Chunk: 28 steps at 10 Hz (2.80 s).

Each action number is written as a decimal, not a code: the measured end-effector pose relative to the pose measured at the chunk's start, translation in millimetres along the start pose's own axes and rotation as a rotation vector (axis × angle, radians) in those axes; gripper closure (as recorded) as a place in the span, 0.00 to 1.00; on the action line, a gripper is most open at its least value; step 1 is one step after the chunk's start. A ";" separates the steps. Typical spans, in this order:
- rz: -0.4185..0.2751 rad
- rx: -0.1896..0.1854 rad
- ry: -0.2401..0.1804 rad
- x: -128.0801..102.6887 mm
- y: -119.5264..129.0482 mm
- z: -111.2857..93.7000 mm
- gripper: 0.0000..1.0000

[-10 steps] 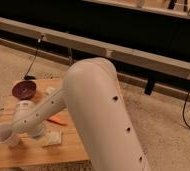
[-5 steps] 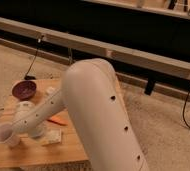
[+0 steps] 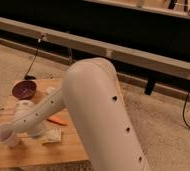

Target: Place the white sponge in the ceramic cup

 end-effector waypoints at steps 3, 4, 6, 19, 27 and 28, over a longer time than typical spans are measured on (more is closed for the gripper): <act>0.030 0.090 -0.162 -36.5 -13.2 -62.9 1.00; 0.030 0.113 -0.194 -43.8 -15.8 -75.8 1.00; 0.021 0.199 -0.291 -65.7 -24.7 -119.2 1.00; 0.027 0.254 -0.651 -142.6 -30.4 -184.5 1.00; -0.047 0.212 -0.701 -183.2 -21.7 -165.7 1.00; -0.043 0.217 -0.700 -182.7 -27.0 -164.0 1.00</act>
